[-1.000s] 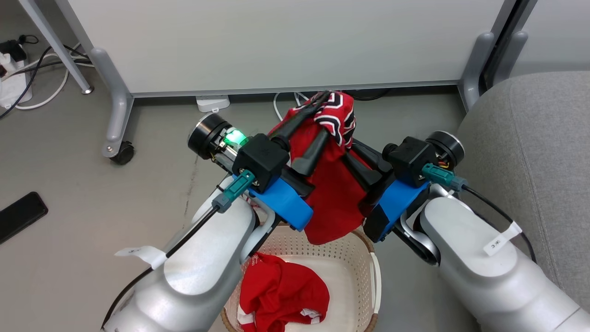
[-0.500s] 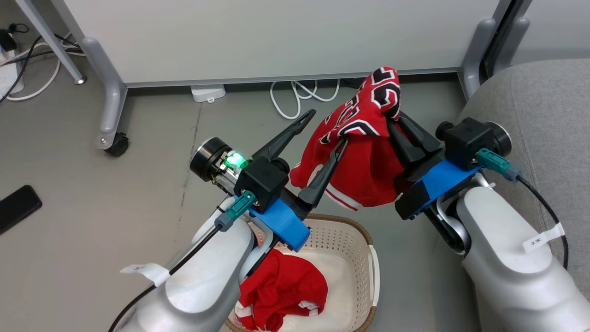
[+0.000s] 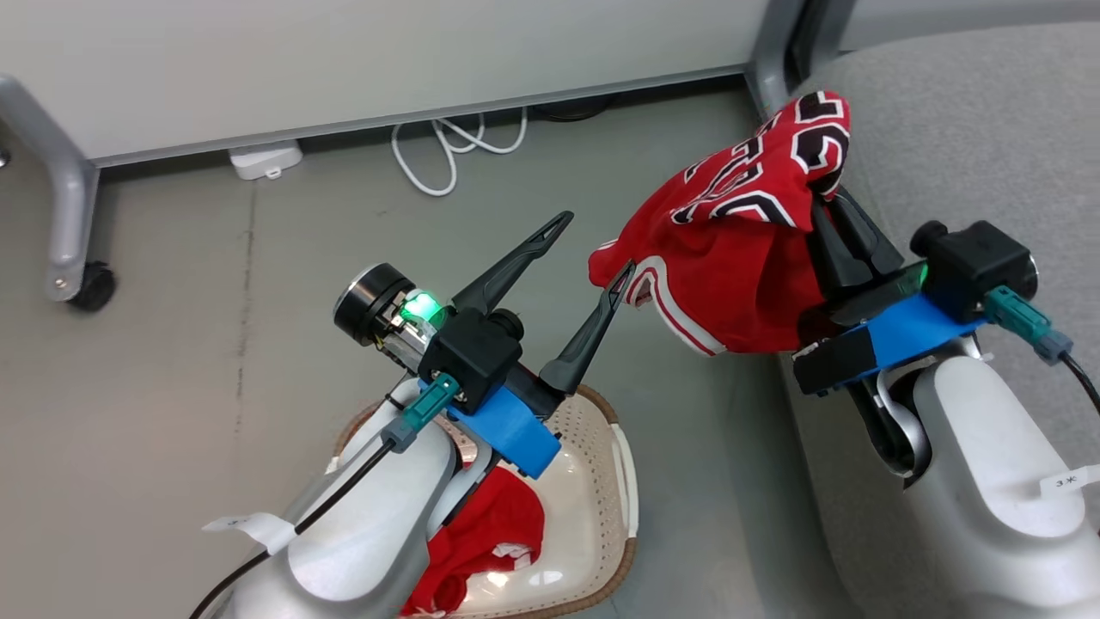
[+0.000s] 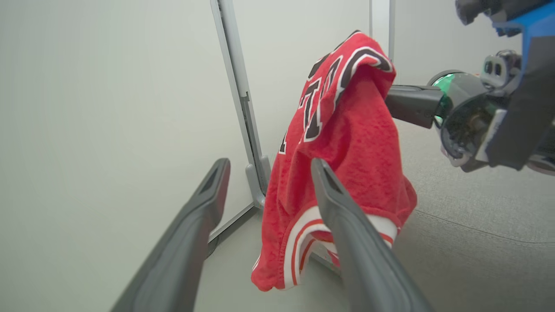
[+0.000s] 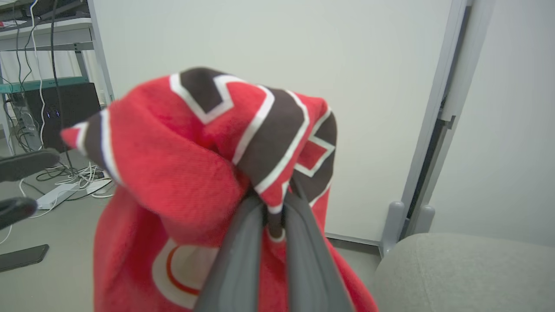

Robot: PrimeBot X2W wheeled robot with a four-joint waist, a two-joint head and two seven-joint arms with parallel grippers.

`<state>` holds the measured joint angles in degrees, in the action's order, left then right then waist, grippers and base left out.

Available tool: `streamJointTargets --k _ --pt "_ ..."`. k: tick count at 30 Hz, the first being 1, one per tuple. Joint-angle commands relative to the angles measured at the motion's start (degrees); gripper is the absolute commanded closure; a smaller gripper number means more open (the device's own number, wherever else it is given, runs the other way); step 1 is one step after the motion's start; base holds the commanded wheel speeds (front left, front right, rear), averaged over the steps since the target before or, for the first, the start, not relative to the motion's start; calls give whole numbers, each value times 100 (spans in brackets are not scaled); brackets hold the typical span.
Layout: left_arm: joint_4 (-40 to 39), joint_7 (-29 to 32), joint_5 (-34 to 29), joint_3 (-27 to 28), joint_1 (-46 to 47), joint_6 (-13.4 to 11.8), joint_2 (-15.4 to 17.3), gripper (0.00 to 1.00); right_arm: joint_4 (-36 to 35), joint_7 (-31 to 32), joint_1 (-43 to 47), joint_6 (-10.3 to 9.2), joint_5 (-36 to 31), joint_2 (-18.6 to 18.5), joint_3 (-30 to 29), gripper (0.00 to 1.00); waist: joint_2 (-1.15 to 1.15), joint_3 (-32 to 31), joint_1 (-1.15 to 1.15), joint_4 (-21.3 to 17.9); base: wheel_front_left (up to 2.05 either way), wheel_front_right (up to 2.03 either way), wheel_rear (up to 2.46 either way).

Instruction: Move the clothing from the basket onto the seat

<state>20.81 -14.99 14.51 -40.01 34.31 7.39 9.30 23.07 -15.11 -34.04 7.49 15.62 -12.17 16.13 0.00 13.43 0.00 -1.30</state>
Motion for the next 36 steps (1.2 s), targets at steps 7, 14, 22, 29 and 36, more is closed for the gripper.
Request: streamJointTargets --k 7,14,22,29,36 --pt "-126 -30 -89 -32 -75 10 54 0 -370 -7 467 2 -130 131 -478 100 0 196 0 -864 0 0 0" --pt "-214 -29 -108 -97 -66 11 36 0 -674 -8 903 2 -231 260 -856 100 0 194 0 -1379 0 0 0" --pt "-240 -29 -67 -322 49 12 0 0 -896 -8 1263 2 -291 400 -1121 100 0 231 0 -1701 0 0 0" --pt "-243 -29 -29 -402 101 12 -14 0 -1105 -8 1291 2 -373 480 -1278 100 0 255 0 -1693 0 0 0" --pt "-341 -30 -145 -292 293 13 75 0 -1473 -8 593 1 -513 331 -1660 100 0 705 0 -1570 0 0 0"
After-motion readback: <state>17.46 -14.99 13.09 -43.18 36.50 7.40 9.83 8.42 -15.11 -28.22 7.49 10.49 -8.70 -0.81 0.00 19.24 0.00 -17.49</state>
